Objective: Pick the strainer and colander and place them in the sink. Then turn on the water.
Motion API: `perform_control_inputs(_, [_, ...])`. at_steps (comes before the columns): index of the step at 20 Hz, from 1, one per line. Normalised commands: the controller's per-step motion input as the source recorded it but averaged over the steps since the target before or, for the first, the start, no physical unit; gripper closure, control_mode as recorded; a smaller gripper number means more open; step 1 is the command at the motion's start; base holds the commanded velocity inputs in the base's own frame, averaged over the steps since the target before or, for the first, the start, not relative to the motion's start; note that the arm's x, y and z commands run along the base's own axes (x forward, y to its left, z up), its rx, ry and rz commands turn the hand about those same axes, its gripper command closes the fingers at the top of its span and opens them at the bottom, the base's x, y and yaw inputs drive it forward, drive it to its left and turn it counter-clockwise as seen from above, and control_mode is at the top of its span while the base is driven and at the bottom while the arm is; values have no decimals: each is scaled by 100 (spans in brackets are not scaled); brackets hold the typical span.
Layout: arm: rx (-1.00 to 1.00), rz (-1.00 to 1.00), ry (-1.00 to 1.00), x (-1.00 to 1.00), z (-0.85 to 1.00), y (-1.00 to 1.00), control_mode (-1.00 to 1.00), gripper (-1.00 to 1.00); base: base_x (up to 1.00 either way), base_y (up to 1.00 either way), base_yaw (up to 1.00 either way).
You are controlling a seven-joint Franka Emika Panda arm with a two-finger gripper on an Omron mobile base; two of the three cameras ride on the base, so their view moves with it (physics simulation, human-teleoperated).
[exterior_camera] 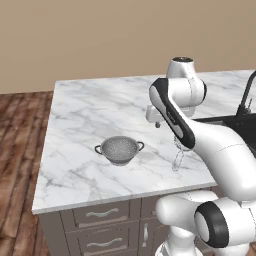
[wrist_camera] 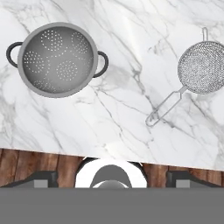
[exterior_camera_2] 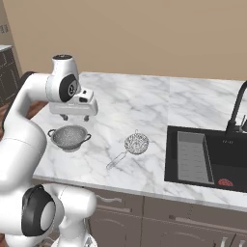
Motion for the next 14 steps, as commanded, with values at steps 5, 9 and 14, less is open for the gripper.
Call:
perform_control_inputs(5, [2, -3, 1, -5, -14, 2, -100, -100, 0, 0, 0])
perform_control_inputs(9, [1, -2, 1, -2, -8, 3, -100, -100, 0, 0, 0])
perform_control_inputs(14, [0, -2, 0, -1, -6, 5, -100, -100, 0, 0, 0])
